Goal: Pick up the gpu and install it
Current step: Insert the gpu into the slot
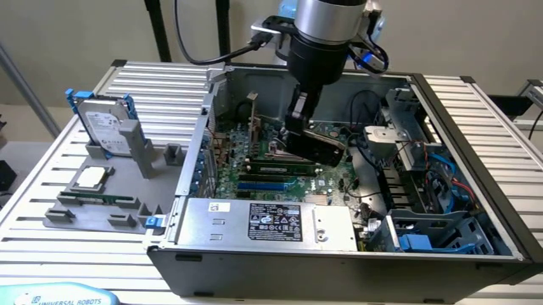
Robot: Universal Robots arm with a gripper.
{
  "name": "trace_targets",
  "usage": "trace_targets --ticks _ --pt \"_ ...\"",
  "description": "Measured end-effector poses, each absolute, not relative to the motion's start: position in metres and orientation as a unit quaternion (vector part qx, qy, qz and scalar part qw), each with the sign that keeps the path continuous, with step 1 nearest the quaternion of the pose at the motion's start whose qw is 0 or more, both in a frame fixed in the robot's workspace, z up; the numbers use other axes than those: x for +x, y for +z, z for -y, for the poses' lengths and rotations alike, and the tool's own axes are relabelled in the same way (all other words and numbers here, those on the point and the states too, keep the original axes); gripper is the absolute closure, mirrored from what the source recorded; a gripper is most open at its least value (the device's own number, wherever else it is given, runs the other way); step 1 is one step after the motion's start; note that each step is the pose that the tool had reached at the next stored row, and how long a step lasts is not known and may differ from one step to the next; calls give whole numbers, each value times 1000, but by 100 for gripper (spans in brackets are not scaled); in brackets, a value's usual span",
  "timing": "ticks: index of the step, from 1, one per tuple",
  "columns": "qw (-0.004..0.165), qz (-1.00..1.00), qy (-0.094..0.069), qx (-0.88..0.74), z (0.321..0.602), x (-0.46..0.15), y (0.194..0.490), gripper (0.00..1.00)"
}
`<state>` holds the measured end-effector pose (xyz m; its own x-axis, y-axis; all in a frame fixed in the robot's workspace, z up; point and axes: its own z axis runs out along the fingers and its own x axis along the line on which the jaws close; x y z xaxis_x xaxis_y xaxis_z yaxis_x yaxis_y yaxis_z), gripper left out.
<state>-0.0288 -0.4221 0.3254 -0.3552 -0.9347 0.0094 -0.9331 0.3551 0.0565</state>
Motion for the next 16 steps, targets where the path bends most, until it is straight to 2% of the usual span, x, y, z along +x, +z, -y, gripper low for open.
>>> trace_targets --ticks 16 --pt "21 772 -19 635 422 -51 315 73"
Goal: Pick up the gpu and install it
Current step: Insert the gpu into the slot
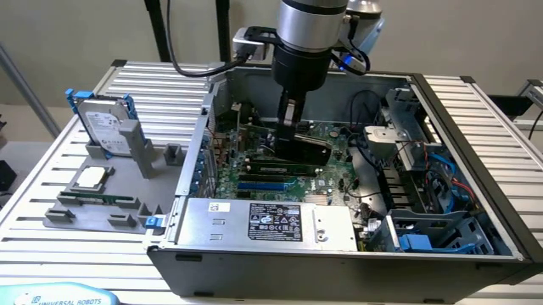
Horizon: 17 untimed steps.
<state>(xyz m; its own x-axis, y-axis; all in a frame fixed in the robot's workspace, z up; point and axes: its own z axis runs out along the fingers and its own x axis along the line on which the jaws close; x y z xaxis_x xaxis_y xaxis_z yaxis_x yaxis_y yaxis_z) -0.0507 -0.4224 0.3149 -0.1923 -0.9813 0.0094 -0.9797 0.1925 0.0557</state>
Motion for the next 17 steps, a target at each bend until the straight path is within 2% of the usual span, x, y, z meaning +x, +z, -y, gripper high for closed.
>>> trace_targets --ticks 17 --pt "19 737 -15 676 430 -62 303 73"
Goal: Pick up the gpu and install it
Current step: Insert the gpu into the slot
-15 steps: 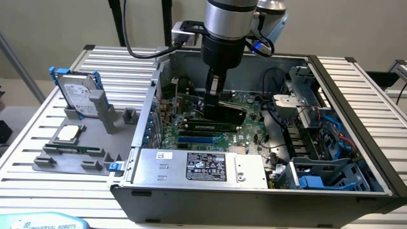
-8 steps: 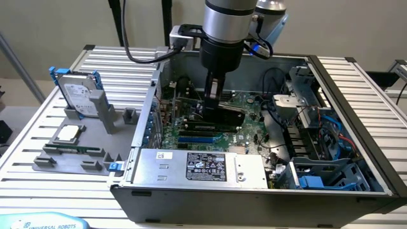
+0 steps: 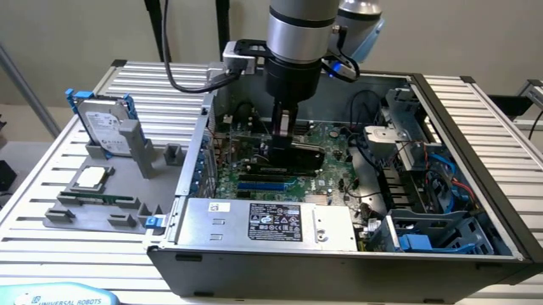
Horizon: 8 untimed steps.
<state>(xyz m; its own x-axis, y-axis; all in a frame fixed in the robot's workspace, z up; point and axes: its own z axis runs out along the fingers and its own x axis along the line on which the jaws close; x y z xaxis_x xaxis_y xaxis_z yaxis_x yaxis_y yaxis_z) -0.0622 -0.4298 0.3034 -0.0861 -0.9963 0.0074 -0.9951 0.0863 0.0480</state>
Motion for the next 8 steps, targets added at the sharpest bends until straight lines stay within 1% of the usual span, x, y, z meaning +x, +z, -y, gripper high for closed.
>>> trace_targets --ticks 4,8 --pt "15 736 -12 677 430 -72 299 73" --pt "15 735 -11 678 435 -76 294 73"
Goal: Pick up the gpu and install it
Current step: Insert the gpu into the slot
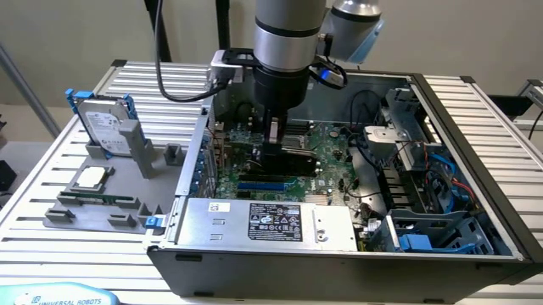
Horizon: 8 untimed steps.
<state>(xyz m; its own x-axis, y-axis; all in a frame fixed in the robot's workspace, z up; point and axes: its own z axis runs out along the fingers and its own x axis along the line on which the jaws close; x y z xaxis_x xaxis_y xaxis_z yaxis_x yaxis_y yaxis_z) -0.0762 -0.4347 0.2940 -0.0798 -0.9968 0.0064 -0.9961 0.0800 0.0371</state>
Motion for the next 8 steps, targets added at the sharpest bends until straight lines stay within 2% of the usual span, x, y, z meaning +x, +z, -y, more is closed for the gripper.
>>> trace_targets --ticks 8 --pt "13 732 -11 681 442 -87 282 73"
